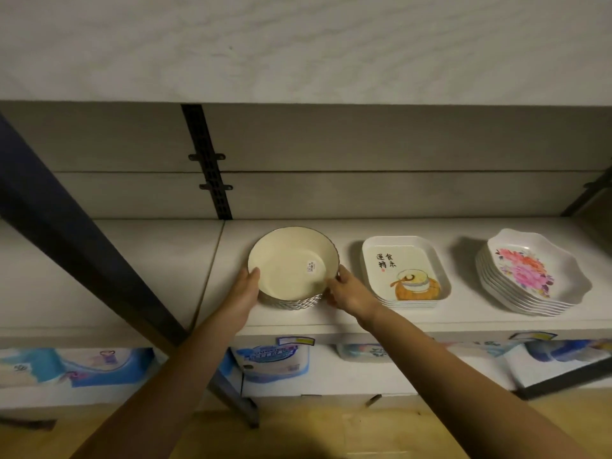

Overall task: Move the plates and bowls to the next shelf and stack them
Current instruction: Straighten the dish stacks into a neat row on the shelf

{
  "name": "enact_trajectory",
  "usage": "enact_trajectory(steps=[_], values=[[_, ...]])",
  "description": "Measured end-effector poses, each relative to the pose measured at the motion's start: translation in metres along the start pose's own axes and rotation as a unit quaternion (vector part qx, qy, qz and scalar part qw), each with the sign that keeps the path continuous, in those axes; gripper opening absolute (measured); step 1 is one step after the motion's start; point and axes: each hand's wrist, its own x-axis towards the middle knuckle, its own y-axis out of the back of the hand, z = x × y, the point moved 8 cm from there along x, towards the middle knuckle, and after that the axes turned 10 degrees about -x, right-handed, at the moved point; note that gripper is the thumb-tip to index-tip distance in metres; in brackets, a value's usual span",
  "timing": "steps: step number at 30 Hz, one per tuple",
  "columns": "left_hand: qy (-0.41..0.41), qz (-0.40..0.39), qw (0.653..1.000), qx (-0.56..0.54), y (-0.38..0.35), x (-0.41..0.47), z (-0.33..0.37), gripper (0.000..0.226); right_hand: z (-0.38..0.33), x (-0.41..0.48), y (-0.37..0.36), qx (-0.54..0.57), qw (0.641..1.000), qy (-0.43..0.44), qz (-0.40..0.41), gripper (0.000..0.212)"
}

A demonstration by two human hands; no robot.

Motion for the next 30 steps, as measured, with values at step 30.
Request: enact_trajectory(steps=[30], values=[[-0.184,0.033,0.907,0.378,-0.201,-0.066,-0.024,0.037,0.121,-0.012,0.179,-0.122,0.991,-0.027,0.052,0.042]])
